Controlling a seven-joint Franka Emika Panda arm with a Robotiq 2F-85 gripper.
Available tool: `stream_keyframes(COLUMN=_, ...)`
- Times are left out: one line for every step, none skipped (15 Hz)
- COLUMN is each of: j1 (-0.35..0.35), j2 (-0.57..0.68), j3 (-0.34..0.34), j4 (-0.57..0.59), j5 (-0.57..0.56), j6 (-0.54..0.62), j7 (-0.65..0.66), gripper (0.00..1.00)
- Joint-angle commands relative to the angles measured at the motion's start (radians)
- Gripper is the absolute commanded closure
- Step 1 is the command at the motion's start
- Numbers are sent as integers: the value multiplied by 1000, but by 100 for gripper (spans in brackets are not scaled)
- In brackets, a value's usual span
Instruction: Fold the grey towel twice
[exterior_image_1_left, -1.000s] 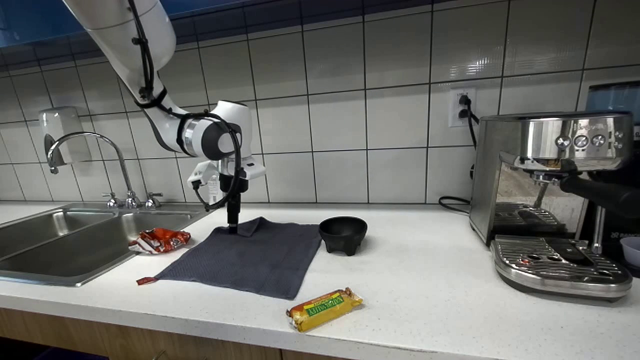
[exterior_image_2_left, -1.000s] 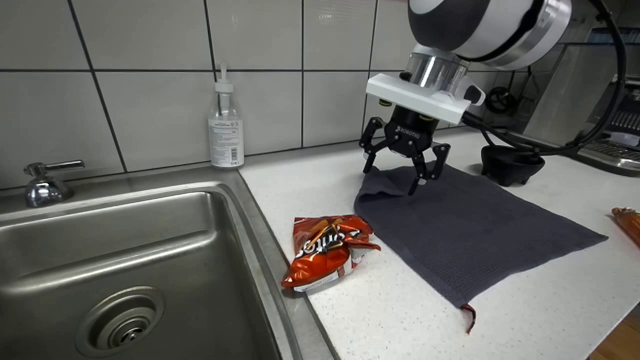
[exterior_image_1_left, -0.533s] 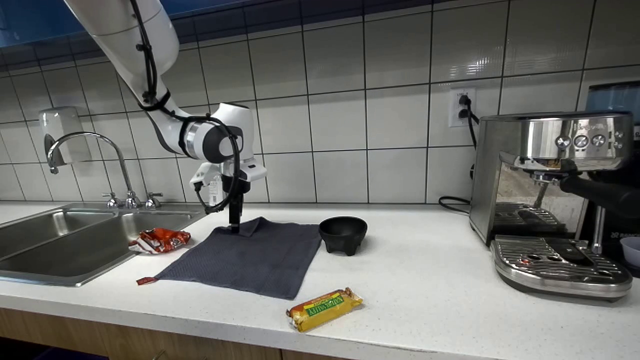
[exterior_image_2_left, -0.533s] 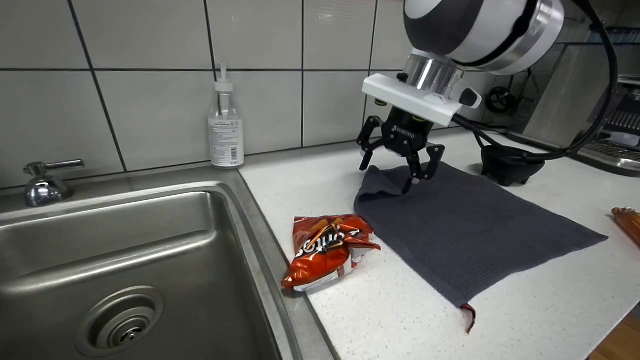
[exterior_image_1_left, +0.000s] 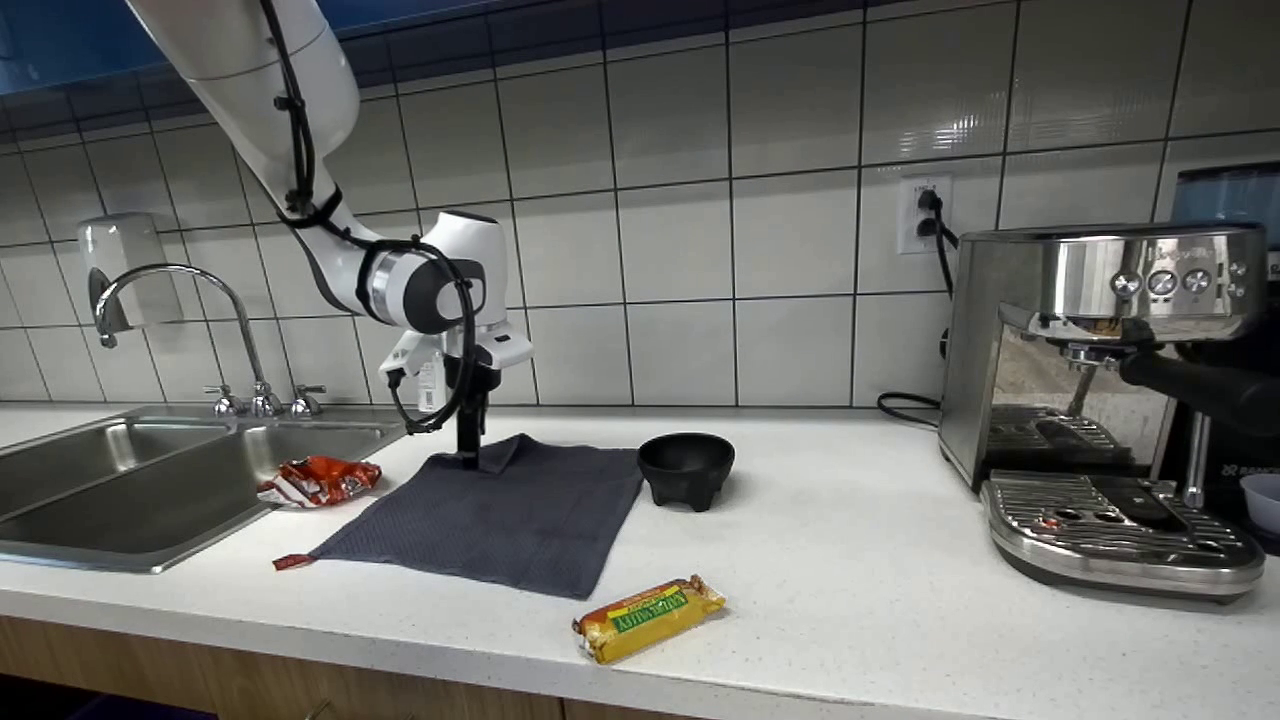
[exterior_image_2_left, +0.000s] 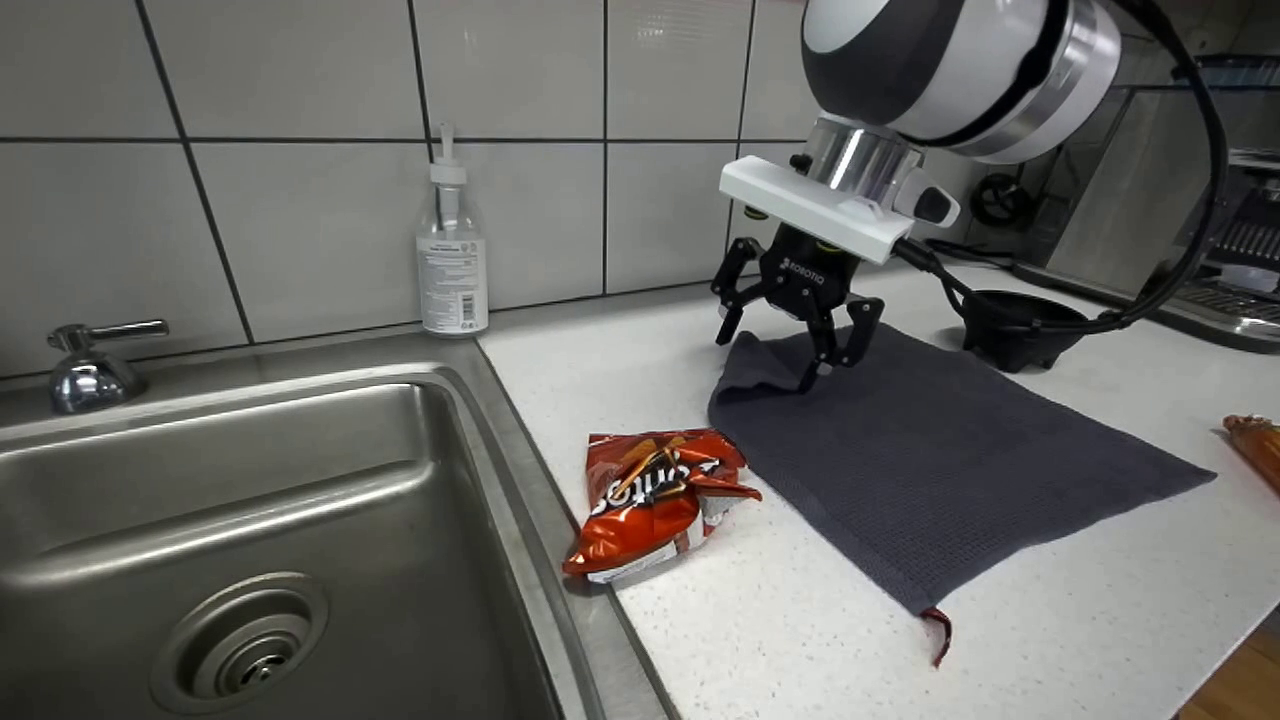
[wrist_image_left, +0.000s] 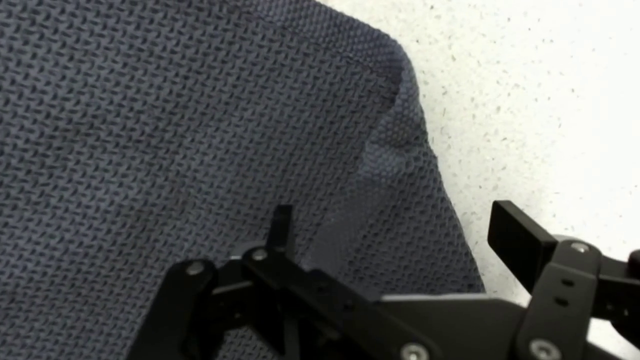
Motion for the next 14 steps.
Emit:
stream_keyframes(j1=16, j2=10, j3=-3, j4=4, j5=8, j6=26, j7=38, gripper=0)
stream_keyframes(j1=17, j2=13, j3=-3, j4=5, j5=8, j6=30, j7=41, gripper=0)
stream_keyframes(j1=19, j2=15, j3=-3, j4=6, j5=8, j6=34, j7=45, gripper=0)
stream_keyframes(j1=20, j2=19, j3=-3, j4=8, j5=9, j6=37, j7=50, gripper=0)
stream_keyframes(j1=21, j2=22, j3=-4, j4=10, j5=8, j6=41, j7=56, gripper=0)
stream_keyframes(j1=21, j2=24, j3=-3, j4=11, j5=9, j6=46, j7=59, gripper=0)
stream_keyframes(j1=21, j2=27, j3=-3, j4=12, j5=9, j6=54, j7=63, gripper=0)
stream_keyframes(j1=21, j2=29, j3=-3, j4=13, j5=9, j6=58, j7=66, gripper=0)
stream_keyframes(j1=20, j2=30, j3=-2, j4=13, j5=10, j6=61, j7=68, gripper=0)
stream_keyframes(j1=20, j2=29, j3=-1, j4=12, j5=10, j6=63, j7=67, gripper=0)
stream_keyframes(j1=19, j2=28, j3=0, j4=11, j5=10, j6=64, j7=67, gripper=0)
stream_keyframes(j1=19, j2=26, j3=0, j4=9, j5=10, j6=66, j7=65, gripper=0)
stream_keyframes(j1=20, j2=26, j3=0, j4=9, j5=9, j6=68, j7=66, gripper=0)
stream_keyframes(j1=22, j2=26, j3=-1, j4=9, j5=7, j6=69, j7=67, gripper=0)
